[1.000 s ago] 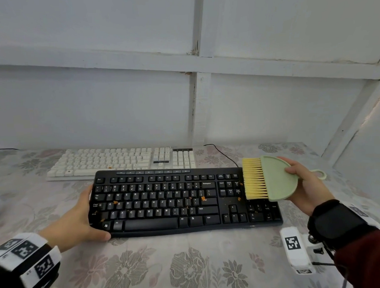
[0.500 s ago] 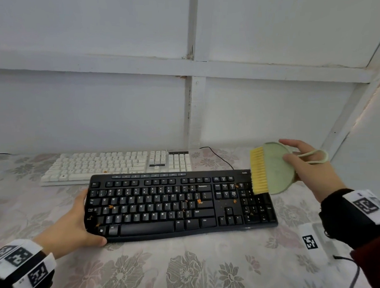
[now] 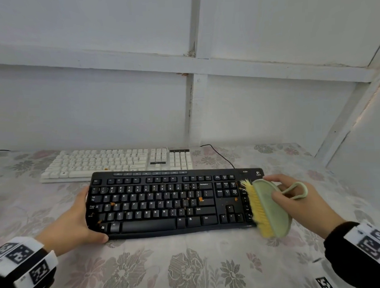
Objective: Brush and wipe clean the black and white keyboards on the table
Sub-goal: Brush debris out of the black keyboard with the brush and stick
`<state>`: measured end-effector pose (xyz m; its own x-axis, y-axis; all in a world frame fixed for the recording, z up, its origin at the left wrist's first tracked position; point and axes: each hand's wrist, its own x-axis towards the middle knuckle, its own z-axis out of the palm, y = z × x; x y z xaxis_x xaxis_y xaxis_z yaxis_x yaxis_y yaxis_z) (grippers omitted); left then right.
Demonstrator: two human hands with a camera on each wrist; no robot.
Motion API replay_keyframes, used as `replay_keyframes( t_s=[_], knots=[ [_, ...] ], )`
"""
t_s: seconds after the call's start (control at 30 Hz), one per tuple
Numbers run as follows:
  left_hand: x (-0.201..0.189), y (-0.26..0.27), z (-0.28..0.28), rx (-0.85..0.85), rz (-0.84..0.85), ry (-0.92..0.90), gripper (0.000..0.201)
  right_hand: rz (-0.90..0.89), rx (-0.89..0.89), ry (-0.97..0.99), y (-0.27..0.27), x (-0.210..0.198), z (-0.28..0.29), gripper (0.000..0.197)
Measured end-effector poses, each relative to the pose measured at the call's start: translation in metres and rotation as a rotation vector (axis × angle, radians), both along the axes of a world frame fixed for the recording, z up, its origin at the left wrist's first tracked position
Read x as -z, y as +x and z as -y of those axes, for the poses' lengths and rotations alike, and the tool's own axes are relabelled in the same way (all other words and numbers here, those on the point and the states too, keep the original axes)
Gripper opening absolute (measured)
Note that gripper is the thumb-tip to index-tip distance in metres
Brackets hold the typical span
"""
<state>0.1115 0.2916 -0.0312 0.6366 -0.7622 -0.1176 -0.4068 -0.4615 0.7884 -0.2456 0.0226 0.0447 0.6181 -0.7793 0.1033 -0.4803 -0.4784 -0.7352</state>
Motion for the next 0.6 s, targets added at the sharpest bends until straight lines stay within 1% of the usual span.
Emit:
replay_keyframes(
  t_s=[0.07,0.17,0.23,0.3,0.4,0.5,0.6],
  knots=[
    [0.000,-0.002,0.001,0.004,0.010,-0.001,0.115,0.028,0.006,-0.004,0.000,-0.012,0.001,0.030],
    [-0.001,-0.003,0.002,0.006,0.010,0.003,0.114,0.164,0.062,-0.023,0.011,-0.031,0.012,0.029],
    [-0.002,-0.003,0.001,0.004,0.006,0.008,0.116,0.202,0.101,-0.052,0.023,-0.035,0.019,0.031],
    [-0.002,-0.003,0.000,-0.002,-0.004,0.024,0.121,0.182,0.107,-0.056,0.034,-0.032,0.022,0.031],
    [-0.003,-0.004,0.000,-0.014,-0.001,0.035,0.124,0.098,0.111,-0.053,0.034,-0.021,0.018,0.029],
    [-0.003,-0.005,0.000,-0.007,0.013,0.031,0.121,0.025,0.076,-0.055,0.017,-0.005,0.003,0.026],
    [-0.004,-0.005,0.001,-0.013,0.007,0.036,0.124,0.002,0.025,-0.007,-0.001,0.005,-0.011,0.027]
  ],
)
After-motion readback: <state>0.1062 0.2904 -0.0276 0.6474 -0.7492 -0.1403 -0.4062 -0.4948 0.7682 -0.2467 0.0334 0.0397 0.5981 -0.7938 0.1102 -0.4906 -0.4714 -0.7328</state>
